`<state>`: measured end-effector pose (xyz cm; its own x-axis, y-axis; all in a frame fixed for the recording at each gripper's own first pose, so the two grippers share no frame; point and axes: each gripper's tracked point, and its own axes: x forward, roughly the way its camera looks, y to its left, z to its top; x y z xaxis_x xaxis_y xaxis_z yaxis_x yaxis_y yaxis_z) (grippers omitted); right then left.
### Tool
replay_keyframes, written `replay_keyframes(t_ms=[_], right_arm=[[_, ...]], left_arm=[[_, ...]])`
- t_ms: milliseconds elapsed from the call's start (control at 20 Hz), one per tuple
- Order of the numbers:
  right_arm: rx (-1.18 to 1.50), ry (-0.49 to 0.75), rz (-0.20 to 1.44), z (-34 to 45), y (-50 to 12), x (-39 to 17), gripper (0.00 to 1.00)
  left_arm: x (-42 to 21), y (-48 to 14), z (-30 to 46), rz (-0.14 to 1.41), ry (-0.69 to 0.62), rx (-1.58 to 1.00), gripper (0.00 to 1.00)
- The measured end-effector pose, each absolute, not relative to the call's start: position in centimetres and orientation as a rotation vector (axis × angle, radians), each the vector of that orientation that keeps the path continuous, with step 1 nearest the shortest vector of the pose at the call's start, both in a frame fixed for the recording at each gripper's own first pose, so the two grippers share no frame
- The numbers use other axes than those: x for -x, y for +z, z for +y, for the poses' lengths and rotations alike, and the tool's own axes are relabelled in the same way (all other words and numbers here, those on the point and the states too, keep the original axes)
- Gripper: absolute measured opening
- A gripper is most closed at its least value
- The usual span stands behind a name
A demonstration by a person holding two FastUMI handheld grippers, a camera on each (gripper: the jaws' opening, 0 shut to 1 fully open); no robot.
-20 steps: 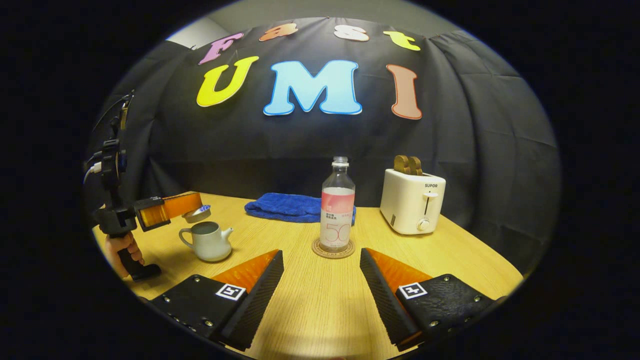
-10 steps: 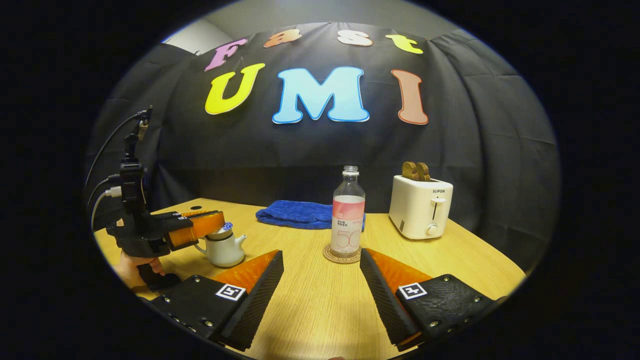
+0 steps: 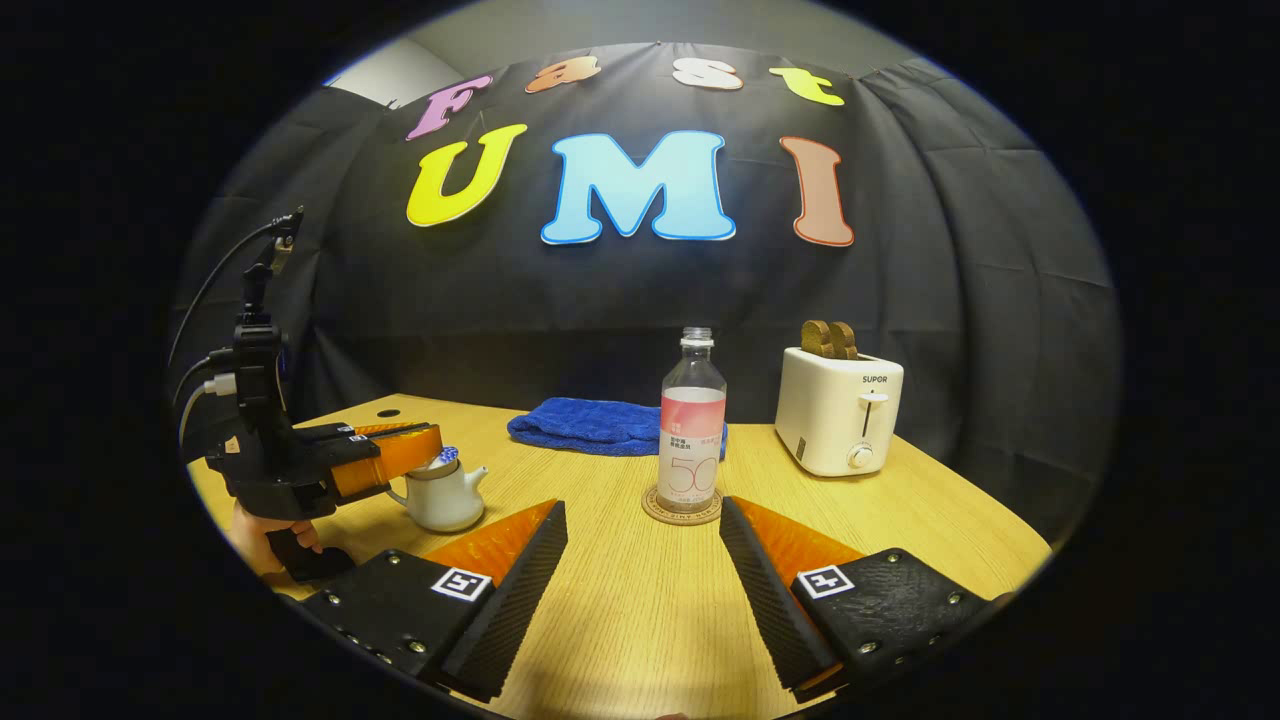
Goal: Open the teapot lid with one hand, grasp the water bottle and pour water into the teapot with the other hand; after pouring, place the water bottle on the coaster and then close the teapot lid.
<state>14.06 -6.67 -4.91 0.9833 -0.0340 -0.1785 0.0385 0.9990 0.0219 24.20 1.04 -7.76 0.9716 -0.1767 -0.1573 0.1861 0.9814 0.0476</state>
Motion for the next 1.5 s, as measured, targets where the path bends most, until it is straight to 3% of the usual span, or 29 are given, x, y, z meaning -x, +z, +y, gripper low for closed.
replay_keyframes(t_ms=[500, 950, 1150, 1200, 1250, 1300, 1350, 1500], right_arm=[[-0.012, -0.063, 0.172, -7.2, -5.0, -14.2, 0.95], [-0.007, -0.078, 0.157, -7.5, -4.7, -13.9, 0.95], [0.035, -0.087, 0.164, -7.6, -4.5, -11.7, 0.96], [0.038, -0.081, 0.162, -7.5, -4.4, -10.9, 0.95], [0.039, -0.072, 0.157, -7.4, -4.2, -10.1, 0.95], [0.039, -0.072, 0.151, -7.5, -3.9, -9.3, 0.95], [0.041, -0.072, 0.146, -7.7, -3.5, -8.5, 0.95], [0.054, -0.076, 0.125, -8.2, -2.5, -6.0, 0.95]], left_arm=[[-24.0, -8.5, 0.6, 0.158, -0.174, -0.097, 0.21], [-20.0, -6.9, -0.6, 0.138, -0.195, -0.057, 0.23], [-17.9, -6.1, -1.3, 0.130, -0.195, -0.053, 0.40], [-17.2, -5.9, -1.4, 0.128, -0.191, -0.045, 0.35], [-16.5, -5.9, -1.7, 0.127, -0.192, -0.035, 0.45], [-15.7, -5.7, -2.0, 0.125, -0.190, -0.025, 0.35], [-15.1, -5.6, -2.4, 0.122, -0.187, -0.015, 0.45], [-12.9, -5.3, -3.3, 0.114, -0.169, -0.026, 0.43]])
